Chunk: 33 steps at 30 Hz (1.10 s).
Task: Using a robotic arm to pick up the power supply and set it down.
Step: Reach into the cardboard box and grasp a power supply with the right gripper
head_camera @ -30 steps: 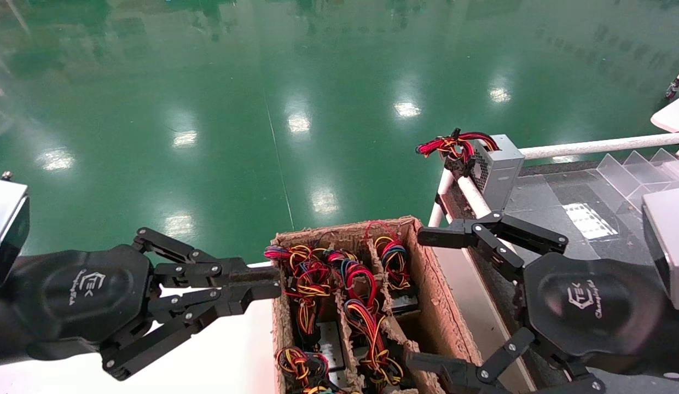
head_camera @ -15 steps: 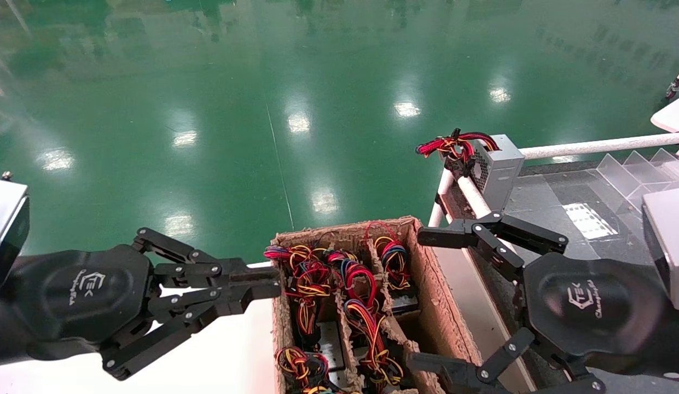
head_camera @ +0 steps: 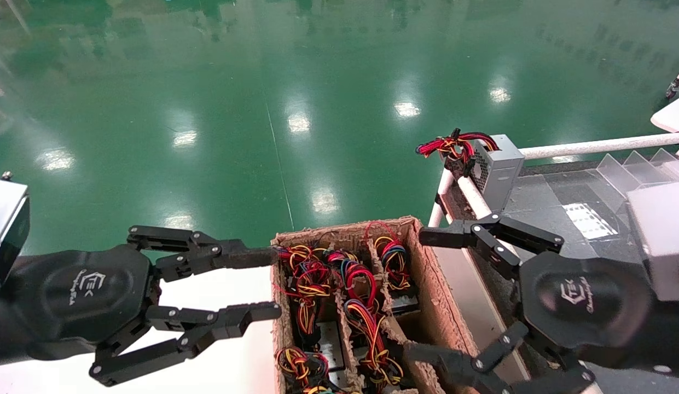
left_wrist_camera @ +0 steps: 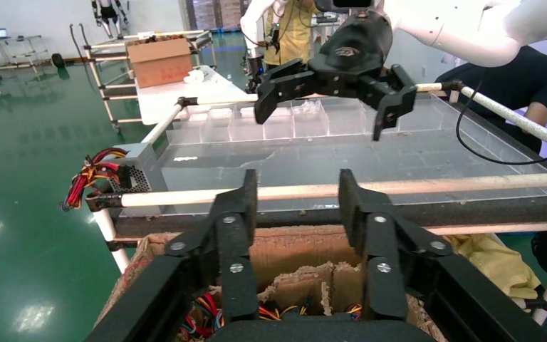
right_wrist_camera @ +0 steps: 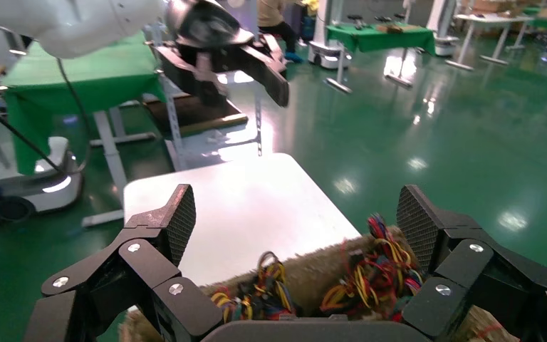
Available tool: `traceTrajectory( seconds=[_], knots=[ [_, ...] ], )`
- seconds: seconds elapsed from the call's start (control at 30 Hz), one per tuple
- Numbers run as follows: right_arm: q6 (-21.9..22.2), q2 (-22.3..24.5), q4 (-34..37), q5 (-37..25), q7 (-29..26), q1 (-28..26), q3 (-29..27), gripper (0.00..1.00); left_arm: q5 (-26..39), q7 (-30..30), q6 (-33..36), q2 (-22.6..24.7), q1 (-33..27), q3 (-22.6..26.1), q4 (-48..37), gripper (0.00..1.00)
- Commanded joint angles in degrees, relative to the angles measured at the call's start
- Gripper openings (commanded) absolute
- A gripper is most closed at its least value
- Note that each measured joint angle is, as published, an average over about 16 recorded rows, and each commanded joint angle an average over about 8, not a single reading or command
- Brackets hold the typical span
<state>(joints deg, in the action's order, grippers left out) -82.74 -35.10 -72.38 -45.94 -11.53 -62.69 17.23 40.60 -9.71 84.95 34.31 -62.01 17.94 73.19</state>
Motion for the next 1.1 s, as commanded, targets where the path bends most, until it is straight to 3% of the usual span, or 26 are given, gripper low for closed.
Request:
traceTrajectory(
  seconds=[0.03,0.4,0.67,1.1],
  knots=[
    [0.67,0.18,-0.16,-0.55,-0.46,-0.08,0.12,1.00,0.00,0.00,0.00,0.00,0.00,0.01,0.00,1.00],
    [5.81,-6.61,9.73,-16.63,4.55,-8.61,6.02,1.00,-0.02,0.02,0.00,-0.01,-0.01,0.03,-0.01,1.00],
    [7.75,-12.54,16.41,-27.41,11.50,-15.52,10.64,1.00,-0.03,0.02,-0.01,-0.01,-0.02,0.05,-0.01,1.00],
    [10.34,-18.35,21.65,-37.04,25.56,-19.60,14.93,1.00,-0.05,0.04,-0.02,-0.02,-0.02,0.07,-0.01,1.00]
  ],
)
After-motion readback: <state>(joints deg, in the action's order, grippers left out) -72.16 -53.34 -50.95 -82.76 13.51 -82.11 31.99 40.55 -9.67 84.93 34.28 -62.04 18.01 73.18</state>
